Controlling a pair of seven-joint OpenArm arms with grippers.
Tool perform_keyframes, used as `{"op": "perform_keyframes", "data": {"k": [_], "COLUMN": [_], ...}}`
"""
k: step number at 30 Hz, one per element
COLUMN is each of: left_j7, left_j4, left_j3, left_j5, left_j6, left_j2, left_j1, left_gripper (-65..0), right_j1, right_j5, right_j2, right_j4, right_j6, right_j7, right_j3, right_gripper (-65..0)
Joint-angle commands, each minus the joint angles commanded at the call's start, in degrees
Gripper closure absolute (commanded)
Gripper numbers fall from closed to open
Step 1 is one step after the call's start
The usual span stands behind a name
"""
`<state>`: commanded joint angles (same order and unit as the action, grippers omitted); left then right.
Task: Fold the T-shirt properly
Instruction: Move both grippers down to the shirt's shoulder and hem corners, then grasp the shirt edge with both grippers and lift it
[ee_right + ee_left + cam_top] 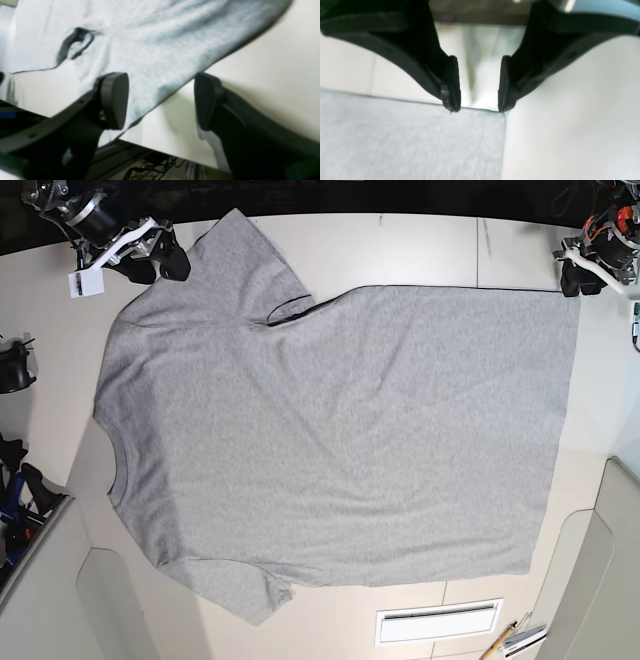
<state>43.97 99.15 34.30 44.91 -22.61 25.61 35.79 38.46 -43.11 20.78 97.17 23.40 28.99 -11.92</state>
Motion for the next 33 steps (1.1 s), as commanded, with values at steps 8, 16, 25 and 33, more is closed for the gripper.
{"op": "perform_keyframes", "data": {"k": [8,16,25,33], "left_j7": [-0.3,-0.4,-1.2,-2.2], "left_j4": [-5.6,-6.4,-6.8,-6.8], "left_j3": [0.0,-1.7,-2.9,-2.9], "left_j5": [0.7,2.0,2.5,2.4], "left_j6": [-2.1,-2.8,-3.6,-3.6], "left_j2": [1.1,1.1,1.1,1.1], "left_j1": [-2.6,-4.9,-6.4,-6.4], "left_gripper": [-32.7,-32.7,-32.7,-15.4], "right_j1": [0.0,-0.2,-1.0,-1.9], "right_j5": [-1.8,-2.4,-2.3,-2.3], "right_j2": [0.0,-0.4,-3.8,-3.8], "right_j4": [0.0,0.0,0.0,0.0], "right_j6": [1.09,2.54,3.85,3.82], "right_j7": [0.4,0.4,0.6,0.2], "right_j3": [0.0,0.0,0.4,0.4], "right_gripper": [-41.2,-41.2,-41.1,-37.6]}}
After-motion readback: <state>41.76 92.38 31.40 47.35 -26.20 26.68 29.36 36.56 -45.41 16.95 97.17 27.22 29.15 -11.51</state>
